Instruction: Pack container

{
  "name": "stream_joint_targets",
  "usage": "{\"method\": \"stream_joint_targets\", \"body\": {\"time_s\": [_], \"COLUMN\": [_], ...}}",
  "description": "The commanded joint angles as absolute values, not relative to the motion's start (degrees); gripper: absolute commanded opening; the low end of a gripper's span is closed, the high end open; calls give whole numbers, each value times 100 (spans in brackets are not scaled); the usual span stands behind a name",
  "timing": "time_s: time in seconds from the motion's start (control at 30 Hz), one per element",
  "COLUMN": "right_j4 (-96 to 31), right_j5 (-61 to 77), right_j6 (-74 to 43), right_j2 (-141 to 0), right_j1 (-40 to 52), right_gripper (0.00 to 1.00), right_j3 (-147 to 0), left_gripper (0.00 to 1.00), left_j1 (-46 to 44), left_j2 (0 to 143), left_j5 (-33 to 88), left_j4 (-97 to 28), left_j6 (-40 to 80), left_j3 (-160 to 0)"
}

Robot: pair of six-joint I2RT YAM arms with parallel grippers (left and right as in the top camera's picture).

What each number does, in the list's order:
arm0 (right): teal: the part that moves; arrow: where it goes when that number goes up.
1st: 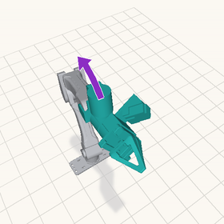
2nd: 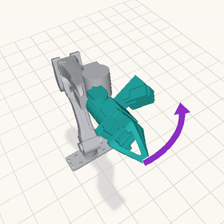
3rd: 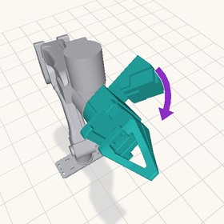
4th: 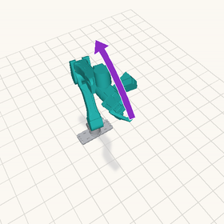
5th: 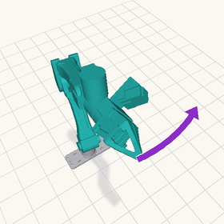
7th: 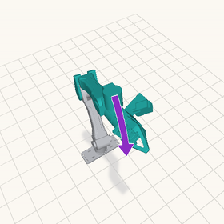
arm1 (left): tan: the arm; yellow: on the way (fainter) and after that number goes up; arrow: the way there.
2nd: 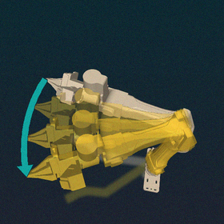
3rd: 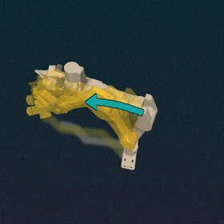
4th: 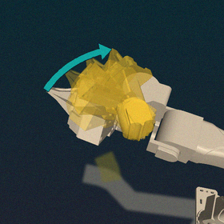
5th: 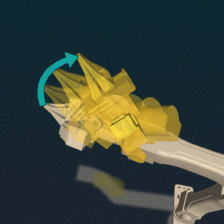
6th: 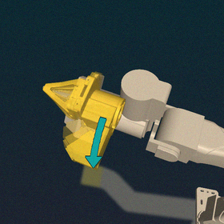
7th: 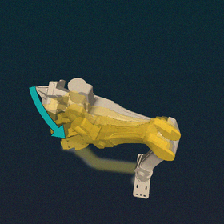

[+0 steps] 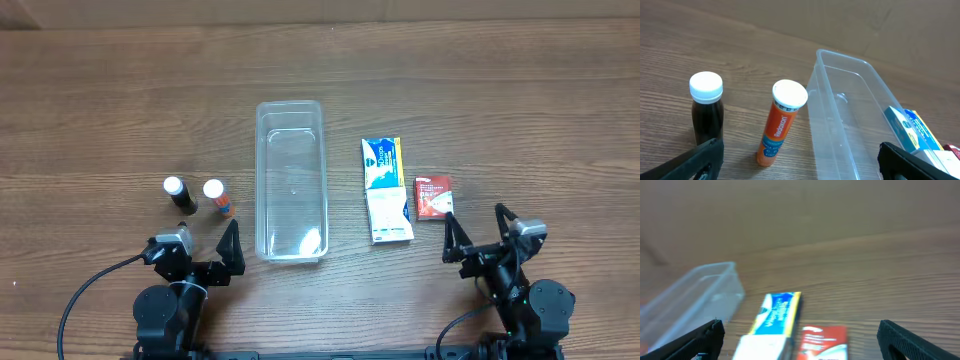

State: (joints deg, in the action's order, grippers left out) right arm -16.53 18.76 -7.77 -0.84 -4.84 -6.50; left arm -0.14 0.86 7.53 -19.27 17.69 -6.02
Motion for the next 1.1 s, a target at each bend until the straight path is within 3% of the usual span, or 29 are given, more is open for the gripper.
{"method": "stream_joint_targets", "body": {"time_s": [0.0, 0.3, 0.4, 0.7, 1.07], "right_j4": [-1656, -2746, -3275, -3253, -4532], "right_j5": [2547, 2974, 3778, 4324, 825], "right_j6": [-1474, -1706, -1653, -1765, -1275], "right_j2": [-167, -2390, -3509, -5710, -9100], "right_j1": [-489, -489, -489, -473, 1227], "right_gripper": [100, 100, 100, 100, 100], "right_j3": [-1424, -4536, -5610, -6243, -7714], "left_gripper": [100, 100, 100, 100, 100], "left_j1": [-40, -40, -40, -40, -40], "left_j2": [27, 27, 27, 27, 27], "left_j5": [794, 794, 794, 794, 794], "left_j4": [-1920, -1920, -1920, -1920, -1920], "left_j6": [1824, 1824, 1824, 1824, 1824], "left_j3": [-582, -582, -582, -582, -582]}}
